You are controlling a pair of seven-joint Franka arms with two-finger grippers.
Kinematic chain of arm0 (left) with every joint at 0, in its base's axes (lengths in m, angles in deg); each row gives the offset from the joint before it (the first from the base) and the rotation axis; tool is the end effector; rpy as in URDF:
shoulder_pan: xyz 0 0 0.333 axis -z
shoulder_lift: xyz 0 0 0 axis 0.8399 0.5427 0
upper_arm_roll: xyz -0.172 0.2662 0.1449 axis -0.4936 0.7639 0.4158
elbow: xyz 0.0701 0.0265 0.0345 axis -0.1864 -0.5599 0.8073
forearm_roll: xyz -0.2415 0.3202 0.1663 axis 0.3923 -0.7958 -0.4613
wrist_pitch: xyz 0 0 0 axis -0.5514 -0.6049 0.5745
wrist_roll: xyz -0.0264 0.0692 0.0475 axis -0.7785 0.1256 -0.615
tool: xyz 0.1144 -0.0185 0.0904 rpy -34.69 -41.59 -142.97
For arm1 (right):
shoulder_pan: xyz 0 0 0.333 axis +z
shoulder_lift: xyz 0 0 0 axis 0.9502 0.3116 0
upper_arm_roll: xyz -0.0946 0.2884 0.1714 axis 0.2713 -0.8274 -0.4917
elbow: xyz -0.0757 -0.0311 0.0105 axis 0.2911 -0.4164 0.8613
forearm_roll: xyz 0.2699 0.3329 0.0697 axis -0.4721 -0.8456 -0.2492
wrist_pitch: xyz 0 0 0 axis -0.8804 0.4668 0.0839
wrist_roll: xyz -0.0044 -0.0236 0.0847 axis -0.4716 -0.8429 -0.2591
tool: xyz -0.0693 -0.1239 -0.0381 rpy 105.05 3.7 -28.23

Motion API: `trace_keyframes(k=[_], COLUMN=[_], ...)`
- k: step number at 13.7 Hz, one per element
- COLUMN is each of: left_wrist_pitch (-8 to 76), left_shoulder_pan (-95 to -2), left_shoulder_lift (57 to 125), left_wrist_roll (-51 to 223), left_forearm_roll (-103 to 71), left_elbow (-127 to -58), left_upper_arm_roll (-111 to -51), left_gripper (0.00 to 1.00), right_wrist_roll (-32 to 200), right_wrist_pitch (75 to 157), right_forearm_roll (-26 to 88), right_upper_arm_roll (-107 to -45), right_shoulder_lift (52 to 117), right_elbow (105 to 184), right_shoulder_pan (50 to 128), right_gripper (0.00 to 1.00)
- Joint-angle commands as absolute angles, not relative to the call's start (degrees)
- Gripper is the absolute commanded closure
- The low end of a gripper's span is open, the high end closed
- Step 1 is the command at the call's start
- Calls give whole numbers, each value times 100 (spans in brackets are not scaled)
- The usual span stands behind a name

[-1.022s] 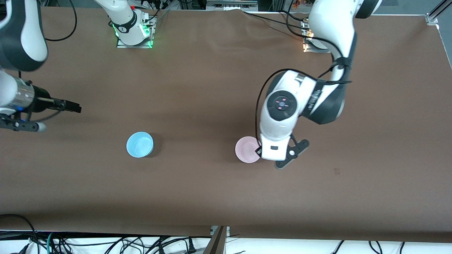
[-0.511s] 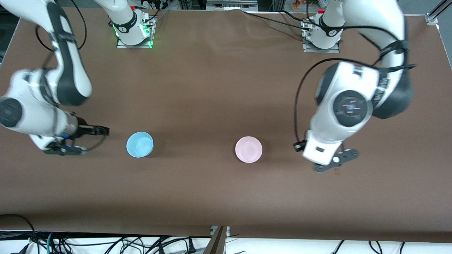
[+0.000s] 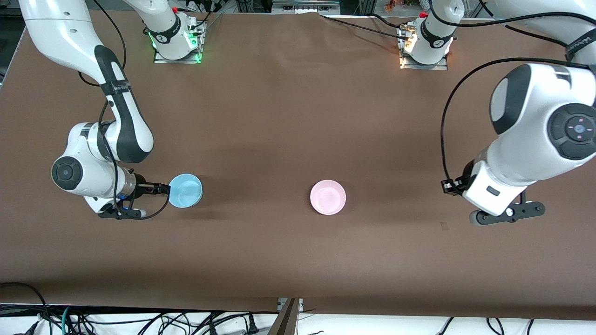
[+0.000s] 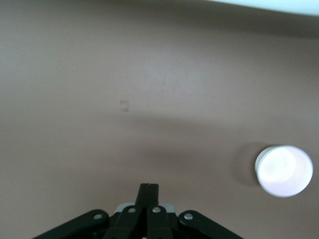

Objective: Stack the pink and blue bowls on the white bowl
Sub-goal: 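Grasp the blue bowl's rim with the right gripper while the left gripper withdraws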

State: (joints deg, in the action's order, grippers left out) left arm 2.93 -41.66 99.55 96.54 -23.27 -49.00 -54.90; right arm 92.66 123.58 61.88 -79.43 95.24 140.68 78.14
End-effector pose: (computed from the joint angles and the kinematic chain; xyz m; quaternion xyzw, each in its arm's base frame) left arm 0.7545 -0.1393 0.5096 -0.9968 -0.0703 0.0254 0.0277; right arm 0.7172 0.0622 0.2108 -0.9977 0.0245 0.0568 0.0268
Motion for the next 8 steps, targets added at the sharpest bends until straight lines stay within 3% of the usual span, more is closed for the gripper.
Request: trace_keyframes(k=[1,2,5,8], left_wrist_pitch=[136,145,163,530], left_shoulder_pan=[-4516,-4666,-4781,-4860], left_shoulder_lift=[9506,9392,8892,8215], left_wrist_roll=[8798,8674,8629,8358], left_forearm_roll=[-1944,-1795,-1767,-1828], left_elbow=[-5418,-5559,-6059,-6980], left_upper_arm_roll=[-5494,-5494,-5494,-5494], left_gripper=[100,100,100,100], right_wrist_roll=[9263,9210,9192,9192], right_wrist_pitch=[12512,12608,12609,12600], right_forearm_roll=[6056,6047,6030,5977], right_upper_arm_roll=[-7936,-7936,-7936,-7936], right_shoulder_lift=[9719,9790,9843,9843], right_elbow=[13965,13965,13973,14009], right_shoulder_pan=[7826,7835,7852,7896], right_gripper=[17,17,30,41])
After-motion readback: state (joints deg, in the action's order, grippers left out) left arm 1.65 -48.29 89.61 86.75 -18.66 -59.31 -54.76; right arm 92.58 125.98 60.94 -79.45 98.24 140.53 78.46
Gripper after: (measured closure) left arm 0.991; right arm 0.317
